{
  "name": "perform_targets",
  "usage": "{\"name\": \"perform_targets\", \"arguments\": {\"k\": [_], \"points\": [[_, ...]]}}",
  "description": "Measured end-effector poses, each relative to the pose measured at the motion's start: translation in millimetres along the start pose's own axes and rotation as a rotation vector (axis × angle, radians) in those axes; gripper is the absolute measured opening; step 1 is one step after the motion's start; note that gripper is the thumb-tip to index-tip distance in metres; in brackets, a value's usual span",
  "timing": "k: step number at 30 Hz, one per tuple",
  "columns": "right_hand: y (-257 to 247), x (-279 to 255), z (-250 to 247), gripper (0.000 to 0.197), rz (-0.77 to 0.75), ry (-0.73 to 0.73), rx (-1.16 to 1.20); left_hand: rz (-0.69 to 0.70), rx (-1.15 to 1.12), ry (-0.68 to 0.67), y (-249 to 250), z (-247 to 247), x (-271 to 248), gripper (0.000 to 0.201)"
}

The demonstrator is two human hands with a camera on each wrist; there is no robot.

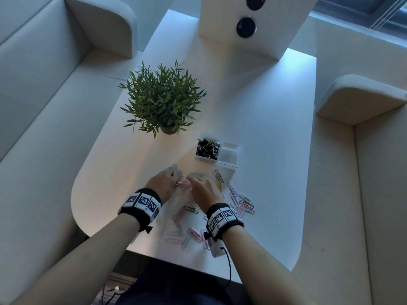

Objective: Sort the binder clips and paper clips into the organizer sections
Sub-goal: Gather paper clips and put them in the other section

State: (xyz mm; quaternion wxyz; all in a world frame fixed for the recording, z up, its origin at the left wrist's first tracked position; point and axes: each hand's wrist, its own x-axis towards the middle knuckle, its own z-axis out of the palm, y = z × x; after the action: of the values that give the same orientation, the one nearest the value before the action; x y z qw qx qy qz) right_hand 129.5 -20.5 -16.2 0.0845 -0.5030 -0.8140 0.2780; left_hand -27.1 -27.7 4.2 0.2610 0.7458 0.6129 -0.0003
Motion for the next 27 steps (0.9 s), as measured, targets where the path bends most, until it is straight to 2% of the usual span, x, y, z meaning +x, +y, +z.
{"name": "perform_targets", "arguments": {"k": [2,4,7,9,13,16,19,24,25,27], "points": [[4,-3,-5,0.027,-0.017,0.039,0.018,0.001,-0.013,-0.008,-4,0,2,0.031],[9,-8,-11,0.025,0.015,0.109,0.083,-0.012,-0.027,-0.038,-9,2,3,0.039],[16,-19,-25,0.019,0.164,0.213,0.208,-0.042,0.031,-0.055,-8,3,1,0.056],[20,-23,-41,0.014,0.231,0.313,0.305,-0.065,0.06,-0.031,-2,2,2,0.06],[35,-19,-86,0.012,0.306,0.559,0.4,-0.027,0.038,-0.092,10,2,6,0.046],[53,1,-113,0.01,0.365,0.641,0.4,-0.037,0.074,-0.105,21,4,7,0.035],[67,26,-120,0.011,0.403,0.591,0.341,-0.038,0.098,-0.049,32,1,7,0.023],[68,45,-105,0.021,0.345,0.268,0.145,0.018,0.084,-0.051,37,-7,11,0.023],[66,44,-104,0.022,0.323,0.252,0.106,0.03,0.096,-0.067,38,-8,12,0.022],[62,37,-106,0.023,0.28,0.336,0.047,0.006,0.118,-0.13,40,-11,11,0.024]]}}
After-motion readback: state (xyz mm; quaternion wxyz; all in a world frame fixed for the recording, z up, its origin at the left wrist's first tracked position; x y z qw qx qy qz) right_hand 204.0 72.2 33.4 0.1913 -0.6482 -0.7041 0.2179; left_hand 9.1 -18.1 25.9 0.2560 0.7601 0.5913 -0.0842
